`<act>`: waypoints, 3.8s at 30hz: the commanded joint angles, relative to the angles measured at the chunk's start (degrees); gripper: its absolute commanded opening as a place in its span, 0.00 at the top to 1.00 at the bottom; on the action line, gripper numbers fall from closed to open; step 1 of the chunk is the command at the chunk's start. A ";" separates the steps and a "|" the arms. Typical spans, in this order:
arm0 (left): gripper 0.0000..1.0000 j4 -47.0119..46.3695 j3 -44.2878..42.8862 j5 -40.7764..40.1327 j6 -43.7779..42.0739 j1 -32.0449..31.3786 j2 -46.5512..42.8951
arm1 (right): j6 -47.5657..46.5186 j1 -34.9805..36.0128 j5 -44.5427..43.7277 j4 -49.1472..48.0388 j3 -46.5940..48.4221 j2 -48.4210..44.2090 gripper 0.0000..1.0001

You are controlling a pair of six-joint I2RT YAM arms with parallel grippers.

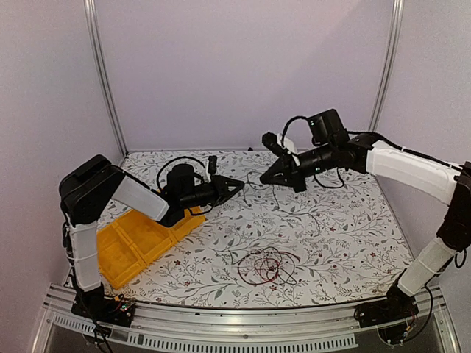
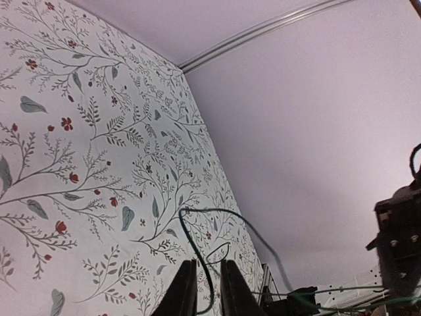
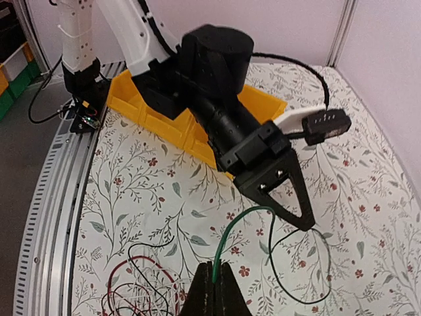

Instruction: Untangle the cables

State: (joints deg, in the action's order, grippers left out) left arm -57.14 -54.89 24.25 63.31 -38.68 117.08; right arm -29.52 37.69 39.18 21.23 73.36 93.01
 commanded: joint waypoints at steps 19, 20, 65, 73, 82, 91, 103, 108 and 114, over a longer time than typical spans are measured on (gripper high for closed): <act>0.52 26.52 13.31 -20.45 -45.64 -6.67 -38.94 | -6.37 -2.84 0.59 19.11 21.27 -3.39 1.00; 0.50 27.03 13.28 -20.36 -47.99 -7.50 -40.57 | -6.59 -2.88 0.70 19.11 20.95 -3.22 1.00; 0.73 61.97 -14.26 -0.45 -79.38 -15.07 -35.01 | -15.62 1.75 7.38 27.56 17.96 -0.73 1.00; 0.44 55.11 -8.85 -5.55 -80.44 -15.12 -39.12 | -16.29 2.28 6.47 28.01 17.61 -1.43 1.00; 0.61 54.41 -13.43 -2.92 -79.43 -15.27 -32.40 | -16.36 2.89 6.41 28.17 18.04 -1.29 1.00; 0.89 53.34 -13.59 -2.00 -78.12 -15.26 -31.76 | -15.95 2.89 6.64 27.60 17.69 -1.30 0.98; 1.00 56.67 -14.64 -12.81 -69.94 -14.24 -36.26 | -12.76 -9.79 9.46 25.68 17.45 -7.34 0.45; 1.00 65.99 -15.94 -18.93 -65.38 -13.81 -42.51 | -9.16 -22.50 16.28 19.84 6.21 -13.28 0.40; 1.00 76.50 -16.85 -29.43 -60.98 -13.48 -50.46 | -4.99 -27.38 16.93 5.61 -12.11 -19.40 0.39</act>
State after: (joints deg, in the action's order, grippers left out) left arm 10.52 -70.17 4.03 -2.13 -52.69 71.26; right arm -38.28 11.75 53.32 36.62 69.54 75.37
